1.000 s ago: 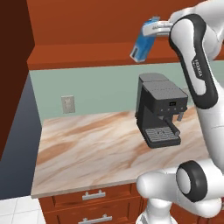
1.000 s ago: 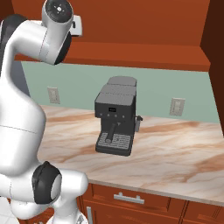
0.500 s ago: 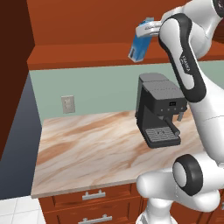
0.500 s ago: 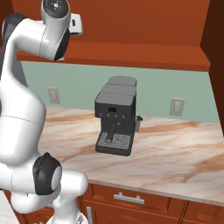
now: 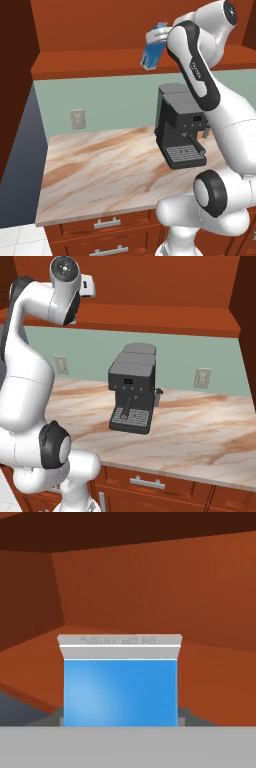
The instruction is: Pick the milk from the counter and place it in the open cabinet.
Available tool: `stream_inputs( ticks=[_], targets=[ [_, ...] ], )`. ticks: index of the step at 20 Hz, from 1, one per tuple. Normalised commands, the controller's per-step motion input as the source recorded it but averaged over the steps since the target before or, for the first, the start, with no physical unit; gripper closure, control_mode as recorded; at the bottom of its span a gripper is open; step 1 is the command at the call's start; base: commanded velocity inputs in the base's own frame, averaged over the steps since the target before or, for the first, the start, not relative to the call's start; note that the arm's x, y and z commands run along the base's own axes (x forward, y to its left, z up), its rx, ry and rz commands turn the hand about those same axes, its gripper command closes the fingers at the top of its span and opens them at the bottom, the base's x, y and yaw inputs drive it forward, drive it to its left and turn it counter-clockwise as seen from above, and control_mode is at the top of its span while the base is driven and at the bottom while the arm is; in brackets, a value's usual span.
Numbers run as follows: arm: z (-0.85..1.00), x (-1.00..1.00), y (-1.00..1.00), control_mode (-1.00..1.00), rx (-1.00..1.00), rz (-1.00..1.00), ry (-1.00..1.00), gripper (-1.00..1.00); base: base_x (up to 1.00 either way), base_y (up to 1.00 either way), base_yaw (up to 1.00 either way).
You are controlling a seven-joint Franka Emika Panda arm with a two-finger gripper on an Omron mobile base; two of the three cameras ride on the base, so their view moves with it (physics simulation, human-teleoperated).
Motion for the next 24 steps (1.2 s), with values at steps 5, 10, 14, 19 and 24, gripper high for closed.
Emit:
stream_inputs(
  ticks=[5,10,14,19,24],
  targets=[
    [-0.08,0.37,0.06,-1.0,0.0,0.0,0.0,1.0,0.0,0.0,0.0],
    [-0.13,0.36,0.04,-1.0,0.0,-0.01,0.0,1.0,0.0,0.0,0.0],
    [-0.16,0.4,0.03,-1.0,0.0,0.0,0.0,1.0,0.0,0.0,0.0],
    [-0.13,0.4,0.07,-1.0,0.0,0.0,-0.02,1.0,0.0,0.0,0.0],
    [-0.03,0.42,0.02,-1.0,0.0,0.0,-0.02,1.0,0.0,0.0,0.0]
  ],
)
